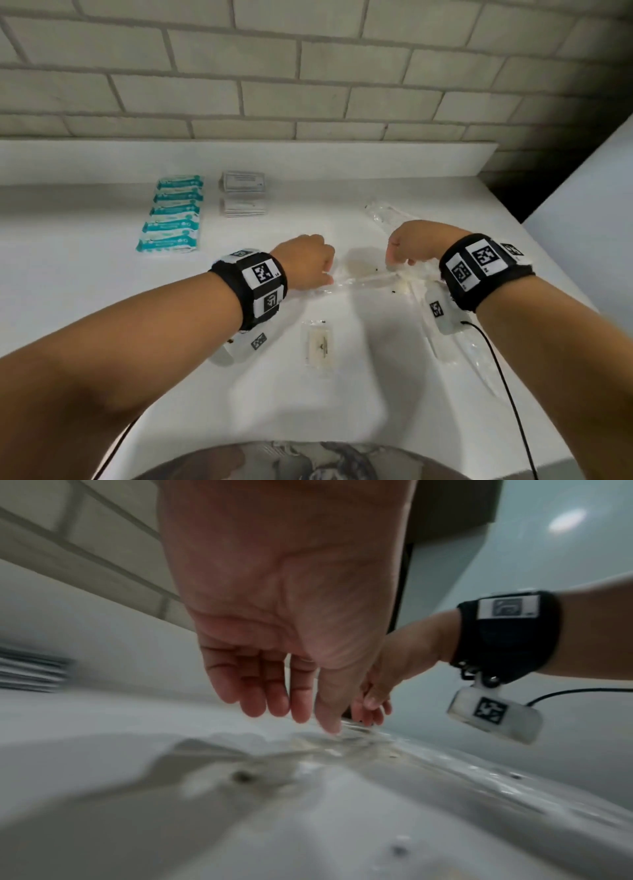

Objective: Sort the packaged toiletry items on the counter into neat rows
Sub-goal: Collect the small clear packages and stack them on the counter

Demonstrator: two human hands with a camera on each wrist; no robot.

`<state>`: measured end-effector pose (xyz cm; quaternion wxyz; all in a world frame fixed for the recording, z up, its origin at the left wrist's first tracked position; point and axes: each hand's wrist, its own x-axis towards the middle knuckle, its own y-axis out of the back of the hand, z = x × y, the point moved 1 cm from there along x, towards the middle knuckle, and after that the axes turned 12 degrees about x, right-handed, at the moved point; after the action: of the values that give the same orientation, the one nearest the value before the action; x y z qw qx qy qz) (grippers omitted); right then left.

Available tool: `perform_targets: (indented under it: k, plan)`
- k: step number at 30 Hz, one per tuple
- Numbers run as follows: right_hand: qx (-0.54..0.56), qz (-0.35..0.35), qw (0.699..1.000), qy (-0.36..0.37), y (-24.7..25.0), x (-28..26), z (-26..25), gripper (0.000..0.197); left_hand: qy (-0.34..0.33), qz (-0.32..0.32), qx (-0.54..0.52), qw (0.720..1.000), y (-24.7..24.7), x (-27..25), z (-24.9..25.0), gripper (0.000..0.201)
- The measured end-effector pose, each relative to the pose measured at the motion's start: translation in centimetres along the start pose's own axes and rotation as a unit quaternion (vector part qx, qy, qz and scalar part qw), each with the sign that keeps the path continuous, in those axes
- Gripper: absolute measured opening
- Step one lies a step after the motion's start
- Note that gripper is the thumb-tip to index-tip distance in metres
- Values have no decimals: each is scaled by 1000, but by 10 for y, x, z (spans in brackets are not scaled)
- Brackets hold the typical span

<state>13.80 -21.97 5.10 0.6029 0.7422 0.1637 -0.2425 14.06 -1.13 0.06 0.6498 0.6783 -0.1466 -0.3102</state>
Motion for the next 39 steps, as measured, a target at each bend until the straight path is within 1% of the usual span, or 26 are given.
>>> perform_targets:
  k: [2, 4, 6, 7, 9, 10, 11, 13, 15, 16, 19, 20, 21, 22, 24, 25, 26, 27, 28, 30, 32, 34, 35, 36, 38, 39]
  plan:
    - [-25, -3, 999, -21, -7, -3, 20, 24, -20, -51, 41, 998, 1, -8, 22, 26]
    - [-49, 2, 998, -27, -14, -1, 38, 22, -61, -126, 84, 987, 0, -19, 34, 29]
    - [-71, 30, 997, -1, -18, 1, 52, 20, -111, -187, 90, 972, -5, -32, 37, 42]
    - [-73, 51, 996, 27, -20, 2, 57, 22, -137, -203, 98, 965, -8, -39, 38, 52]
    - [-70, 78, 988, 110, -27, 3, 63, 40, -172, -199, 137, 955, -15, -51, 42, 68]
    - [-85, 72, 982, 152, -30, 4, 63, 48, -176, -181, 149, 956, -18, -54, 43, 71]
    - [-104, 58, 976, 183, -34, 5, 63, 50, -173, -158, 151, 960, -20, -56, 45, 69]
    - [-114, 34, 972, 203, -39, 10, 62, 51, -145, -115, 128, 974, -24, -57, 45, 59]
    - [-101, 37, 975, 196, -40, 15, 62, 53, -97, -94, 102, 986, -27, -55, 47, 49]
    - [-110, 47, 974, 191, -39, 17, 61, 51, -72, -92, 91, 989, -28, -53, 50, 46]
    - [-173, 62, 964, 192, -39, 19, 61, 37, -1, -120, 42, 992, -29, -49, 63, 39]
    - [-164, 65, 963, 206, -40, 18, 61, 28, 12, -134, 20, 991, -29, -47, 68, 36]
    - [-132, 67, 964, 222, -40, 17, 63, 20, 17, -144, 2, 989, -30, -46, 72, 34]
    - [-82, 70, 965, 241, -38, 17, 67, 16, 12, -140, -14, 990, -30, -44, 77, 30]
    - [33, 95, 964, 245, -27, 17, 79, 17, 1, -93, -22, 995, -24, -37, 86, 17]
    - [89, 111, 964, 226, -18, 15, 87, 18, 2, -60, -9, 998, -19, -29, 87, 20]
    - [131, 125, 962, 205, -10, 13, 97, 17, 13, -25, -2, 1000, -12, -19, 88, 27]
    - [142, 133, 964, 179, -2, 10, 107, 14, 37, 11, -14, 999, -3, -7, 87, 30]
    - [128, 131, 971, 153, 4, 6, 119, 13, 60, 48, -34, 997, 6, 5, 85, 32]
    - [62, 101, 988, 104, 8, -3, 138, 38, 110, 67, -52, 990, 15, 26, 76, 38]
    - [18, 65, 994, 88, 0, -12, 148, 50, 145, 19, -35, 989, 10, 42, 69, 39]
    - [-2, 37, 995, 94, -19, -13, 153, 52, 155, -45, 1, 987, -2, 48, 73, 41]
    - [-2, 34, 995, 97, -30, -13, 154, 55, 159, -59, 16, 985, -8, 50, 77, 45]
    - [6, 40, 995, 95, -39, -12, 155, 62, 167, -58, 19, 984, -12, 53, 81, 49]
    - [50, 59, 994, 77, -48, -7, 154, 73, 183, -45, -7, 982, -18, 57, 88, 53]
    - [72, 55, 994, 63, -48, -4, 153, 78, 191, -48, -24, 980, -18, 59, 89, 55]
